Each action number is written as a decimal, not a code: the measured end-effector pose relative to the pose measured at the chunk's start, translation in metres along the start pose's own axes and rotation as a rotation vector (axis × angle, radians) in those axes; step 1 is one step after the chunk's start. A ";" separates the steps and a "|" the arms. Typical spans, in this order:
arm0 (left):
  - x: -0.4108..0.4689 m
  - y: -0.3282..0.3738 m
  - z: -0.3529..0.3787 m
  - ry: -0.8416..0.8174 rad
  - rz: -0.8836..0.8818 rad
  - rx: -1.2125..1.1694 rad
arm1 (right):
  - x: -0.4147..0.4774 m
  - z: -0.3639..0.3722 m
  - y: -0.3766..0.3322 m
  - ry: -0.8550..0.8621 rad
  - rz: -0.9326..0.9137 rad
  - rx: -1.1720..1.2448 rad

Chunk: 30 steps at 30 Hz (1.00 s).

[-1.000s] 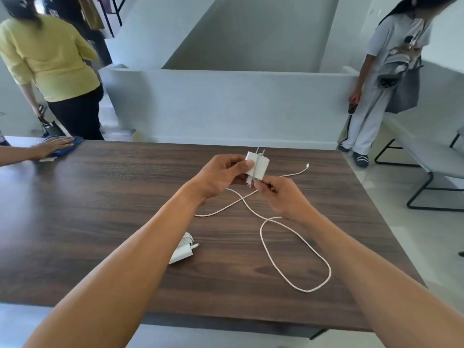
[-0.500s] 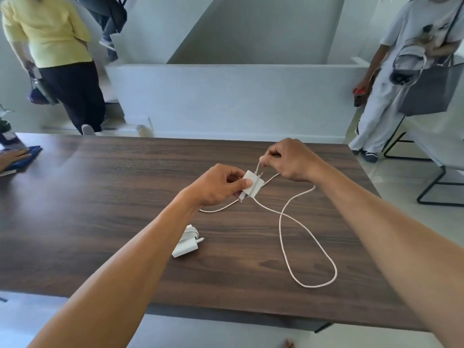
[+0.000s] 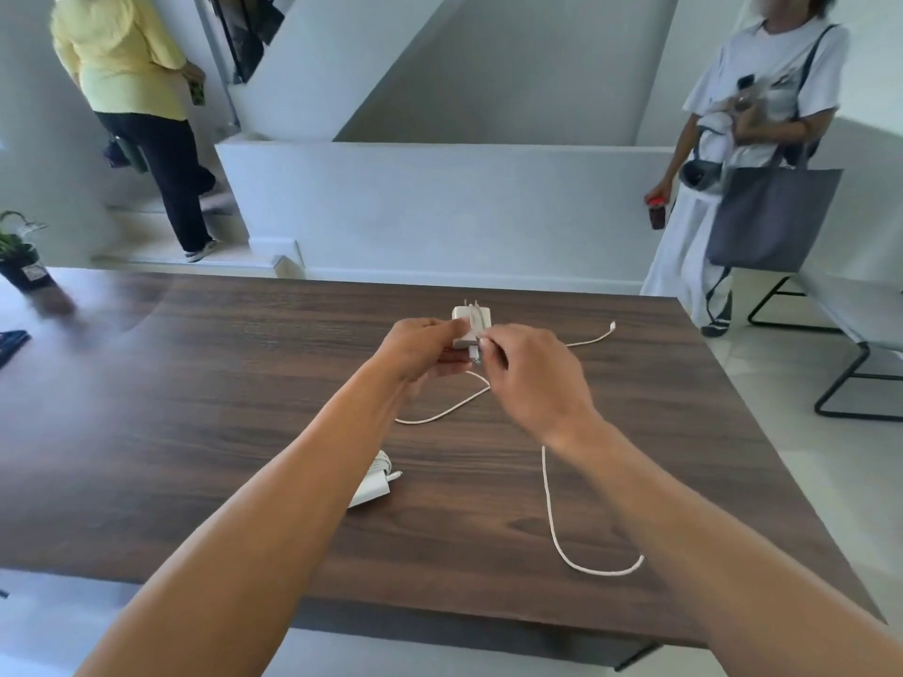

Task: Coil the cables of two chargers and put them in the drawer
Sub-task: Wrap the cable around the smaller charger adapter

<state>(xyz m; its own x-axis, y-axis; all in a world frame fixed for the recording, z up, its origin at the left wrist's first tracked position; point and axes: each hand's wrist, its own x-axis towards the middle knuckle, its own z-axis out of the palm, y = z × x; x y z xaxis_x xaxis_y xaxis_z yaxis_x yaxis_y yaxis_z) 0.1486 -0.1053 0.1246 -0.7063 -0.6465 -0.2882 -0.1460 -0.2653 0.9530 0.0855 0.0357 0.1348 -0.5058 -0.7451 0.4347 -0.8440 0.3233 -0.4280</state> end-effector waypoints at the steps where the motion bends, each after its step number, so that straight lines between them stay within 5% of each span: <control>1: -0.001 0.001 0.000 -0.022 -0.021 -0.061 | -0.010 0.005 0.000 0.032 -0.002 0.032; 8: -0.005 0.006 -0.010 -0.158 -0.065 -0.212 | -0.033 0.026 0.010 0.139 0.068 0.258; 19: -0.009 0.012 0.005 -0.177 0.014 -0.125 | -0.033 0.038 0.027 0.041 0.094 0.324; 30: -0.025 0.006 -0.009 -0.280 0.238 0.344 | 0.020 0.000 0.067 -0.256 0.211 0.252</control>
<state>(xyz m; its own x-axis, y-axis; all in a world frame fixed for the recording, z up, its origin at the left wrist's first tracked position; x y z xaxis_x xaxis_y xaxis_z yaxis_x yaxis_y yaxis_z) 0.1722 -0.0969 0.1364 -0.8997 -0.4311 -0.0679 -0.1446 0.1476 0.9784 0.0188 0.0422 0.1153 -0.5757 -0.8089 0.1193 -0.6402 0.3551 -0.6812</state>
